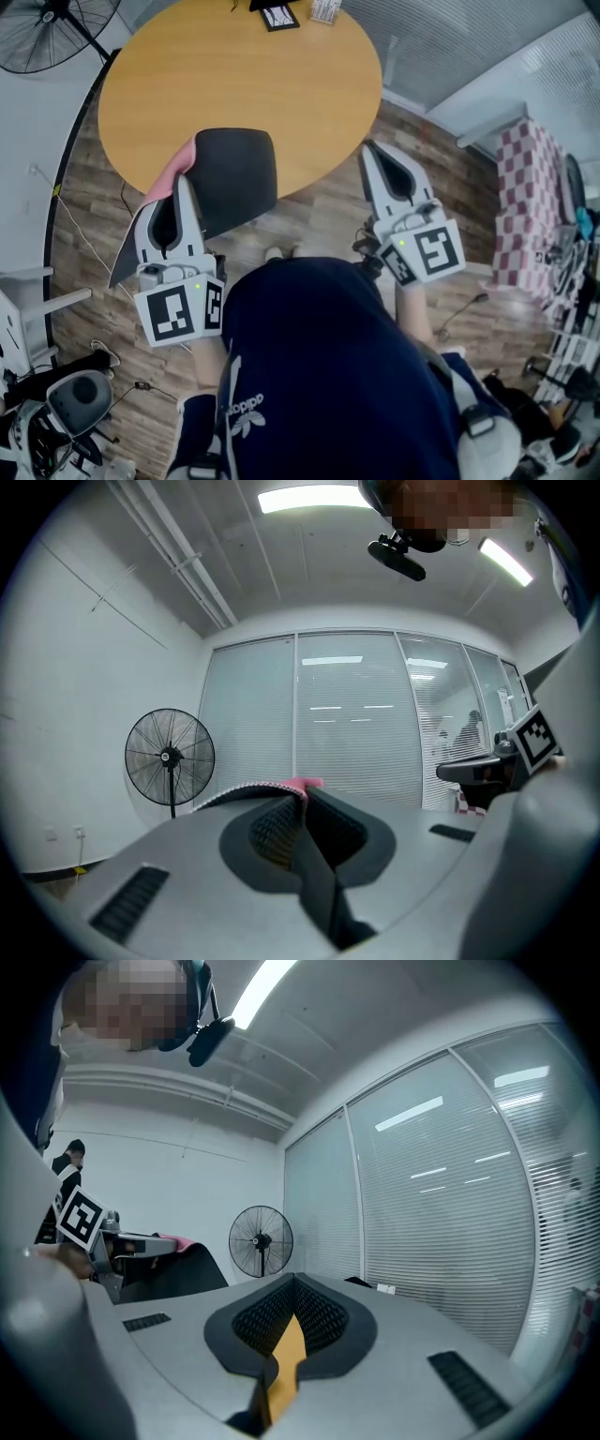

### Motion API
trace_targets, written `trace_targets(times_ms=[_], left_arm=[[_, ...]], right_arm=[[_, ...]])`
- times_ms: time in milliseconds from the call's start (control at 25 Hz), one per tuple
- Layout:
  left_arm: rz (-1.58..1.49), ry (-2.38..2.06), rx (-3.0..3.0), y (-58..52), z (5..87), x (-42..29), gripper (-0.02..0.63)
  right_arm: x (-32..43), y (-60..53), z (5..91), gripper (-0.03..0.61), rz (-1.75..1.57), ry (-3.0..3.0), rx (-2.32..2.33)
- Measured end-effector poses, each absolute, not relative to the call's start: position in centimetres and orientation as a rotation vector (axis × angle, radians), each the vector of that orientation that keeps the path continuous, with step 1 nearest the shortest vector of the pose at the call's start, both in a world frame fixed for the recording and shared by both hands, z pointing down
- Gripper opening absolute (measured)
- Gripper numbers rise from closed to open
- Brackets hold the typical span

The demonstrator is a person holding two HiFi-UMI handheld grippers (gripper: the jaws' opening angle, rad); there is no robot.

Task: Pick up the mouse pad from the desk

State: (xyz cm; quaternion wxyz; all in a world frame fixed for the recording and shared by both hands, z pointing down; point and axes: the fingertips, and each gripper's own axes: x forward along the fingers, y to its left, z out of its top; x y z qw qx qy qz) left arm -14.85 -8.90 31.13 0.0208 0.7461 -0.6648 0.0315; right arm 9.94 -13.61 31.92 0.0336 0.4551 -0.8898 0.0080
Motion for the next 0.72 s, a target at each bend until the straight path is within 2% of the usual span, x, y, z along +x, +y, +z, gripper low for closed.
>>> trace_targets(times_ms=[720], left_arm=[[0.088,-2.045,2.306,-8.48,31.32,-15.06,0.018]], right_arm=[[9.85,-13.61,31.76,0.003,0.027,-2.72,1.41]])
